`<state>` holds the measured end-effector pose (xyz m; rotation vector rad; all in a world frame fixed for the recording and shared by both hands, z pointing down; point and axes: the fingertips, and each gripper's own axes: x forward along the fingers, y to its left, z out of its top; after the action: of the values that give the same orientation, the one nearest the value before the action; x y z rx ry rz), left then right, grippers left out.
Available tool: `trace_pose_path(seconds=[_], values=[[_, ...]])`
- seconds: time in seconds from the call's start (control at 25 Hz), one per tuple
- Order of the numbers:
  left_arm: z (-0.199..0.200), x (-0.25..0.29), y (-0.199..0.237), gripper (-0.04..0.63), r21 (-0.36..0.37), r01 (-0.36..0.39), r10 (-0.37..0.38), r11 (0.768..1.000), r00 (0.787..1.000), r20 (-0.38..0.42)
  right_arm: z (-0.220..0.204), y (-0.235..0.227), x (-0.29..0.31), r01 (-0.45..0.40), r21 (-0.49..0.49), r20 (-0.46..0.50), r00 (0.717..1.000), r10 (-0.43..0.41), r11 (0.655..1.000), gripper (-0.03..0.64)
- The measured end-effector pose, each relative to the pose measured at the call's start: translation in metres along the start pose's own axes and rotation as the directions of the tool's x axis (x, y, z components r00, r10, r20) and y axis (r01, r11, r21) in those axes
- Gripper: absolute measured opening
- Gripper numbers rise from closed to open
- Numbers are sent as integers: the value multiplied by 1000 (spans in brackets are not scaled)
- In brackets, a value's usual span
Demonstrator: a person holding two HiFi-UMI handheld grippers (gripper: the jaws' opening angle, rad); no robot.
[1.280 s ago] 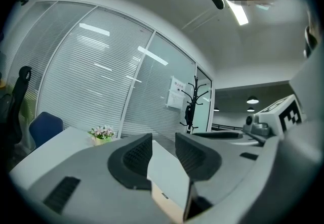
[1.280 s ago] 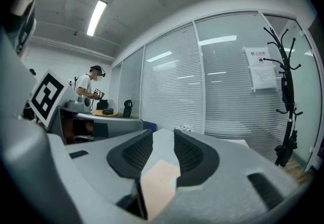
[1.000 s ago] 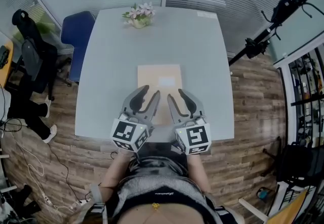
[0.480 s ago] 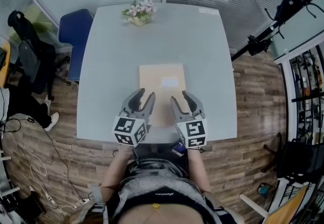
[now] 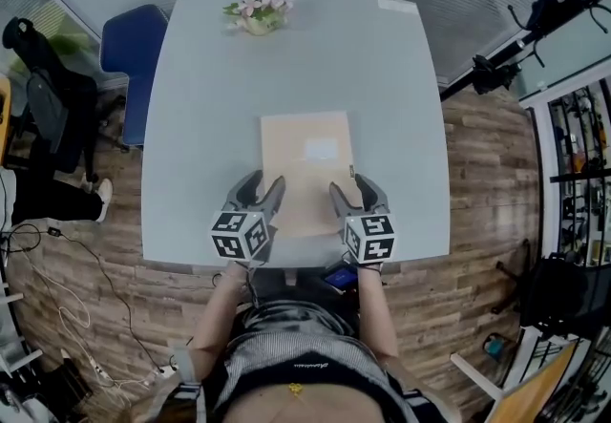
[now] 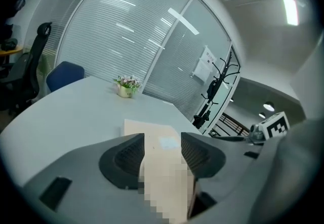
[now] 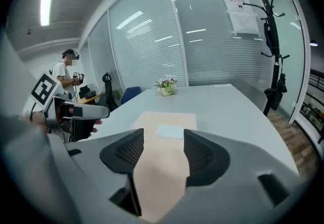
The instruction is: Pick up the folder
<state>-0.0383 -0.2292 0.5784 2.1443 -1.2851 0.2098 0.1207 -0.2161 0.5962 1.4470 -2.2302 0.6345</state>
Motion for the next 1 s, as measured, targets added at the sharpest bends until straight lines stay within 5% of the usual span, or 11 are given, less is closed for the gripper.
trace_pose_path(seconds=[0.64,1.0], values=[[-63,42,51,299,-172,-50,20,984,985,-170,-74,-51,52,-24,211,-194,979,66,977,353],[-89,57,55,299,-170,-64,19,983,967,-255,-95,-52,70,-79,308,-234,960,155,948,364]])
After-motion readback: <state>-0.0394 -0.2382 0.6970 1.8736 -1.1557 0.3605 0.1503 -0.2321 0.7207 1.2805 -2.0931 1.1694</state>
